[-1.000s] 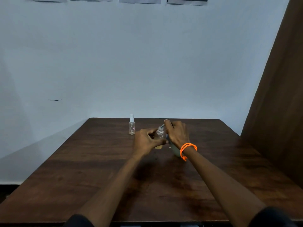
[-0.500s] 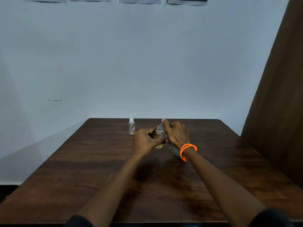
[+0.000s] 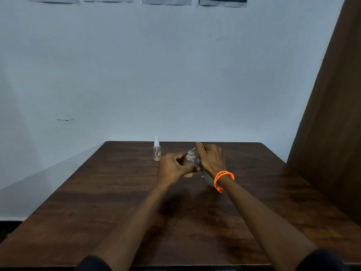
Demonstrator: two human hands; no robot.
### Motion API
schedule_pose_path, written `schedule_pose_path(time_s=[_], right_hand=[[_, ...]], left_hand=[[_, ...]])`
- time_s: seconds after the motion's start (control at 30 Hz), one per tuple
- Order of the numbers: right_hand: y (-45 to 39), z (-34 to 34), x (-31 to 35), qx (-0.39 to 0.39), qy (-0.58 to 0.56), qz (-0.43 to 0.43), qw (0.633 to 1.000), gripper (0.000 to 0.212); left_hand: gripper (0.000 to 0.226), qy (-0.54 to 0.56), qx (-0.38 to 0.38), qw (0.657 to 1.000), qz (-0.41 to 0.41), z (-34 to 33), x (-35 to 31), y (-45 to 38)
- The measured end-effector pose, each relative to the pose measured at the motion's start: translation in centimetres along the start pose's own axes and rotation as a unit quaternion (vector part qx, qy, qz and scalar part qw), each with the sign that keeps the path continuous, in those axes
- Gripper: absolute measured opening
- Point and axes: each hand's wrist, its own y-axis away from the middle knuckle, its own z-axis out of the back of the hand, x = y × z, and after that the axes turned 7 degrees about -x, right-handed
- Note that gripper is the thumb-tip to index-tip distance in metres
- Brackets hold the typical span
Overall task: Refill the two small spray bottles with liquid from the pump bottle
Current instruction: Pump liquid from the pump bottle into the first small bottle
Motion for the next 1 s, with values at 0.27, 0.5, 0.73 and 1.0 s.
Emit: schedule_pose_path(time_s=[0.27,0.5,0.73,1.0], right_hand=[[-0.06,-0.06,0.38,0.006,0.014,0.017,1.0,0.071],[-0.09,-0.1,0.4,0.013,0.011,0.018,1.0,0.072],[0.12,0.05,0.48,0.0,0.012,0.001,1.0,0.059],[0.1,0.07,0.37,-0.001,-0.013,-0.005,1.0,0.069]], left_hand=[[0.042,-0.004,-0.015,1.0,0.003,0.38,-0.28,-0.2],[0.027,-0.004,-0.009,1.0,-0.003,0.52,-0.83,-0.07],[0.027,-0.005,-0.001,1.0,-0.006,0.3,-0.7,-0.05],[0.029,-0.025,-0.012,1.0,-0.008,0.36,-0.54,-0.44]])
